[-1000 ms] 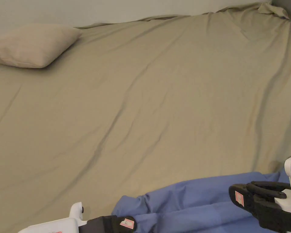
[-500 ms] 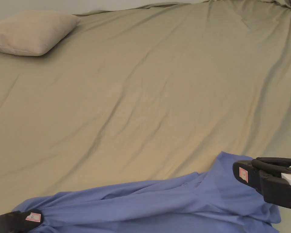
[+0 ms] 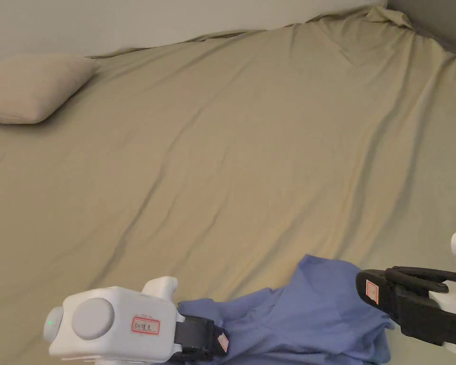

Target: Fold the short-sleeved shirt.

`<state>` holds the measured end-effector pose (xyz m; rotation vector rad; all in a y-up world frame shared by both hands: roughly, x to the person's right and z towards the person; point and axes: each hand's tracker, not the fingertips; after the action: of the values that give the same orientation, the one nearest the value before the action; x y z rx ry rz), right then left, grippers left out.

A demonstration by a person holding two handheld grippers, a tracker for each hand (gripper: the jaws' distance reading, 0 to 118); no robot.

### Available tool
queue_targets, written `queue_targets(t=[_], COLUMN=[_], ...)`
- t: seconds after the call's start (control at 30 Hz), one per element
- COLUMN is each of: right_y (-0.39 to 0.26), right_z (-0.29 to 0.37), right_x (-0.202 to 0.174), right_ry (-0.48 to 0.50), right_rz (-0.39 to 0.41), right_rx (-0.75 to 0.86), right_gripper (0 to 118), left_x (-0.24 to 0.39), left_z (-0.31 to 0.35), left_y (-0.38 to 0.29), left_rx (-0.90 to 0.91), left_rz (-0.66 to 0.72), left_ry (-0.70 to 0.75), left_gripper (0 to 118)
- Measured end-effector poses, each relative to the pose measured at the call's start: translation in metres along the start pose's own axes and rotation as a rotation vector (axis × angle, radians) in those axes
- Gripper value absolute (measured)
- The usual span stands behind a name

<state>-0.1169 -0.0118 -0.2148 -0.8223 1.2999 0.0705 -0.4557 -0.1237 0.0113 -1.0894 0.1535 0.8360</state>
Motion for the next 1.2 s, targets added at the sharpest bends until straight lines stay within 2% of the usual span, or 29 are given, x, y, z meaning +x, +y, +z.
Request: queue_targets(t=[0.03,0.13,0.2,0.27,0.3,0.33,0.37,0.4,0.43,0.53,0.73,0.8,0.87,1.0,1.03,1.07,1.1,1.13,1.2], right_y=[-0.001,-0.003,-0.002,-0.003,-0.003,-0.004,-0.005,-0.005,-0.006,-0.008,-0.011,-0.012,-0.012,-0.008,-0.007,-0.007,-0.007,-0.007,-0.008], right_z=[0.001,0.002,0.001,0.0,0.0,0.0,0.0,0.001,0.001,0.006,0.014,0.016,0.02,0.023,0.023,0.022,0.02,0.018,0.012], right_x=[0.003,0.01,0.01,0.009,0.009,0.008,0.009,0.009,0.009,0.012,0.022,0.024,0.024,0.023,0.022,0.021,0.02,0.019,0.015], right_ry=[-0.001,0.008,0.013,0.021,0.025,0.029,0.033,0.034,0.031,0.017,-0.017,-0.02,-0.025,-0.037,-0.039,-0.038,-0.035,-0.028,-0.01], right_rz=[-0.004,-0.023,-0.024,-0.019,-0.017,-0.016,-0.017,-0.017,-0.018,-0.022,-0.033,-0.041,-0.042,-0.036,-0.032,-0.028,-0.028,-0.029,-0.036], right_rx=[0.001,0.003,0.002,0.003,0.003,0.004,0.004,0.004,0.004,0.002,-0.003,-0.002,0.0,0.0,-0.002,-0.005,-0.009,-0.014,-0.024], right_gripper=[2,2,2,2,2,2,2,2,2,2,2,2,2,2,2,2,2,2,2], left_x=[0.0,0.004,0.009,0.007,0.009,0.012,0.016,0.019,0.025,0.063,0.125,0.138,0.149,0.136,0.12,0.099,0.078,0.054,0.0], left_z=[0.009,0.07,0.108,0.116,0.107,0.097,0.078,0.061,0.04,-0.024,-0.085,-0.085,-0.069,-0.005,0.013,0.033,0.05,0.067,0.089], left_y=[-0.004,-0.019,-0.026,-0.026,-0.024,-0.021,-0.017,-0.015,-0.012,-0.005,-0.003,-0.002,-0.002,-0.004,-0.008,-0.012,-0.019,-0.028,-0.046], left_rx=[0.01,0.138,0.223,0.25,0.242,0.229,0.195,0.199,0.133,0.035,-0.047,-0.059,-0.048,0.094,0.135,0.185,0.23,0.275,0.323], left_rz=[0.009,-0.003,-0.024,0.029,0.055,0.053,0.014,0.027,0.011,-0.084,-0.166,-0.197,-0.21,-0.193,-0.169,-0.127,-0.098,-0.076,-0.045], left_ry=[-0.018,0.042,0.233,0.484,0.52,0.54,0.515,0.459,0.373,0.279,0.22,0.14,-0.042,-0.21,-0.253,-0.308,-0.331,-0.341,-0.331], left_gripper=[91,91,91,88,88,62,18,0,0,0,0,0,0,0,6,37,87,118,118])
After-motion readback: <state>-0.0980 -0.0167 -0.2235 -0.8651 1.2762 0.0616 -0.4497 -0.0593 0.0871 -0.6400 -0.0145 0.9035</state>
